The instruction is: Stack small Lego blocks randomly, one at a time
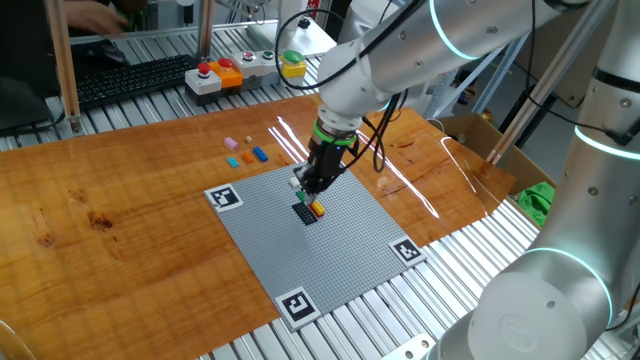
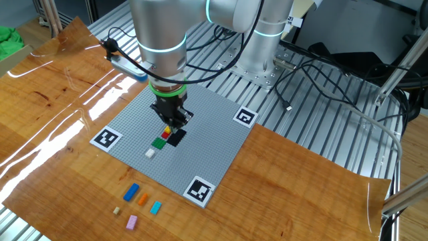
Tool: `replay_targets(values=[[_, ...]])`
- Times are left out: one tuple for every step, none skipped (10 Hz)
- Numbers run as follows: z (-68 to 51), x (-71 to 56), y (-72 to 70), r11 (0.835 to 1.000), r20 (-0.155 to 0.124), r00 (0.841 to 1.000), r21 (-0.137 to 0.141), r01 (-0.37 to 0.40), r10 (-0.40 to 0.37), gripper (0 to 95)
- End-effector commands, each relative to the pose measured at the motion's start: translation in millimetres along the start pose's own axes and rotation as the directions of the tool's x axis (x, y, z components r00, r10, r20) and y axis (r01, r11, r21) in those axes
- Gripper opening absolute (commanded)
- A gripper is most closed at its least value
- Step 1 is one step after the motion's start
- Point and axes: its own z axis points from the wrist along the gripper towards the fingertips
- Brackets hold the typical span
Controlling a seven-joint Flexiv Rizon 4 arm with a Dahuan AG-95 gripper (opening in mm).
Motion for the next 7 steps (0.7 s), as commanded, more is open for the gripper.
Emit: replay_targets(values=[[-3.9, 12.5, -2.3, 0.995, -0.004, 0.995, 0.003, 0.095, -0.095, 0.0], [-4.1, 15.8, -3.2, 0.993, -0.004, 0.993, 0.004, 0.118, -0.118, 0.0], [-4.9, 18.0, -3.6, 0.992, -0.003, 0.992, 0.006, 0.127, -0.127, 0.0], [-5.5, 19.7, -4.0, 0.991, -0.004, 0.991, 0.009, 0.131, -0.131, 0.0], [-5.6, 22.3, -4.8, 0.991, -0.004, 0.991, 0.011, 0.133, -0.133, 0.0], [-5.6, 23.5, -5.2, 0.991, -0.003, 0.991, 0.014, 0.136, -0.136, 0.0], [-5.6, 23.5, -5.2, 0.991, 0.000, 0.991, 0.018, 0.135, -0.135, 0.0]])
